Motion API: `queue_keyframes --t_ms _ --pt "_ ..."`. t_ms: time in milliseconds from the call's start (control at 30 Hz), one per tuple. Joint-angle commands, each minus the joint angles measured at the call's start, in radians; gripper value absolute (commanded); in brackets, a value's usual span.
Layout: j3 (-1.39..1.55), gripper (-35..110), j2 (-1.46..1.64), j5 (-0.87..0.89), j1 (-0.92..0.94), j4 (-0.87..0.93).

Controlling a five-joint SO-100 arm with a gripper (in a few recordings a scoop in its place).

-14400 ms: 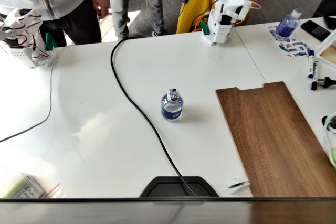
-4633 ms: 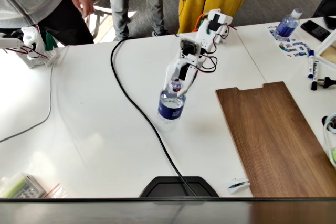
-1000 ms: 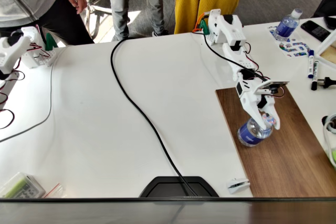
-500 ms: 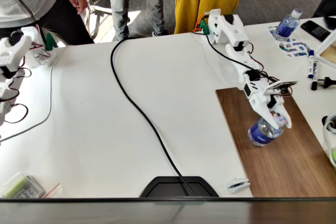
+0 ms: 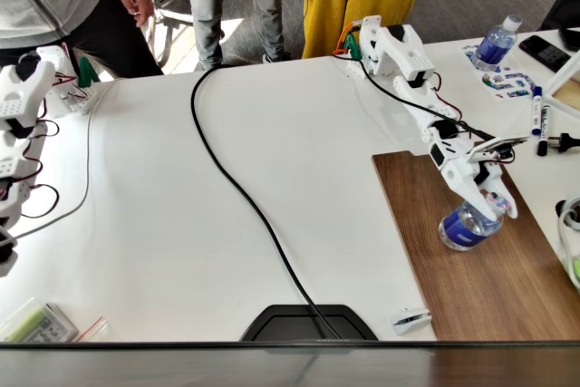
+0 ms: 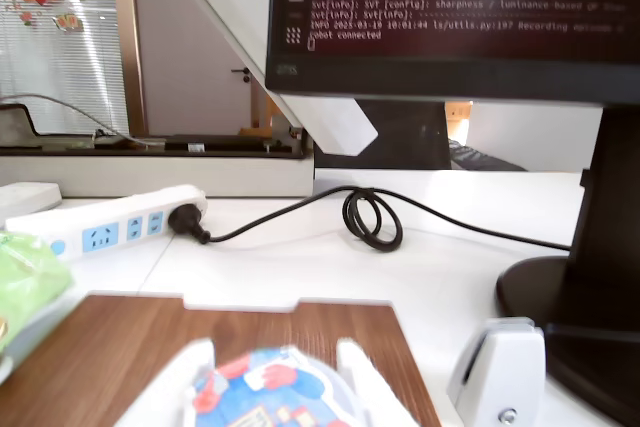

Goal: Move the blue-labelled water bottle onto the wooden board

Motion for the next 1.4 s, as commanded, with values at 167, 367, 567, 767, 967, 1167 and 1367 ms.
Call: queue_keyframes --t_ms 167,367,567,767,967,1167,1367 --pt "-0.067 -1 0.009 -0.014 0.011 -0.041" --pt "-0.071 9 0.015 0.0 0.014 -0.04" --pt "-0.075 23 0.018 0.002 0.021 -0.038" --pt "-0.077 38 0.018 -0.009 0.021 -0.034" --pt "-0.115 38 0.02 0.023 0.017 -0.032" --pt "-0.233 39 0.031 0.063 0.041 0.061" --pt "-0.238 39 0.112 0.078 0.086 0.118"
